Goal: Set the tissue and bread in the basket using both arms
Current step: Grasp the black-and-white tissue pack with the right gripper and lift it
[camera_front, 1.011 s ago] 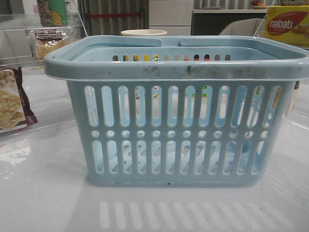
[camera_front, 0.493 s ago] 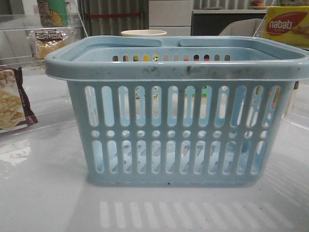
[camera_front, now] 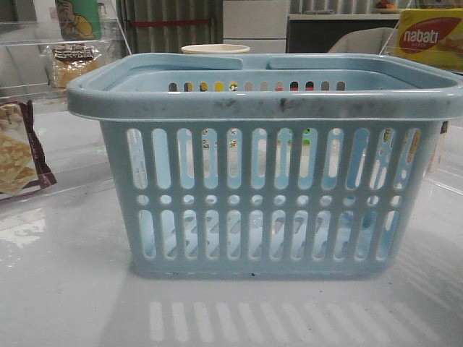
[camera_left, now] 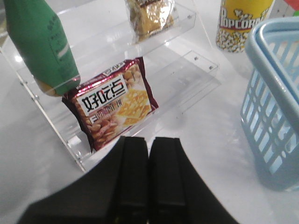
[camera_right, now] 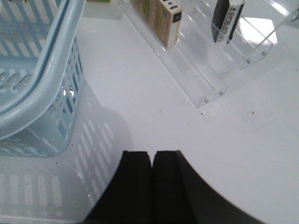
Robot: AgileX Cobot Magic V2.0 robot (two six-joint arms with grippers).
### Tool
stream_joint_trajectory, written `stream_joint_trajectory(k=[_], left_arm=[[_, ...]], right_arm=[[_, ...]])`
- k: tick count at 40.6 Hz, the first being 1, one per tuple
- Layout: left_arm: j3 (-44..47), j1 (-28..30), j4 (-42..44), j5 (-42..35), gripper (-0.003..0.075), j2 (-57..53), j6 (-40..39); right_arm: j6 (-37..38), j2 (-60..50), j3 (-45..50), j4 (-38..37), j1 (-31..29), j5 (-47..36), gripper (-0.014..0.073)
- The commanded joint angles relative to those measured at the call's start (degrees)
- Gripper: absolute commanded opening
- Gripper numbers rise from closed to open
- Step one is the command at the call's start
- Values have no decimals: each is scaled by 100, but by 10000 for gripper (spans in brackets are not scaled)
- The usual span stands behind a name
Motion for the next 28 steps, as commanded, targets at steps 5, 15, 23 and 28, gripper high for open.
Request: stream_joint_trajectory(k=[5, 15, 23, 28], left_arm=[[-160, -16, -41, -291, 130, 411, -51], [-160, -16, -41, -301, 520, 426, -39], [-160, -16, -41, -291, 482, 426, -39], [-160, -16, -41, -291, 449, 426, -39]], right_arm=[[-32, 385, -74, 19, -18, -256, 141], [-32, 807, -74, -26, -18, -368, 573], [-5, 1305, -276, -178, -142, -683, 581], [-5, 1737, -777, -178, -444, -688, 581]])
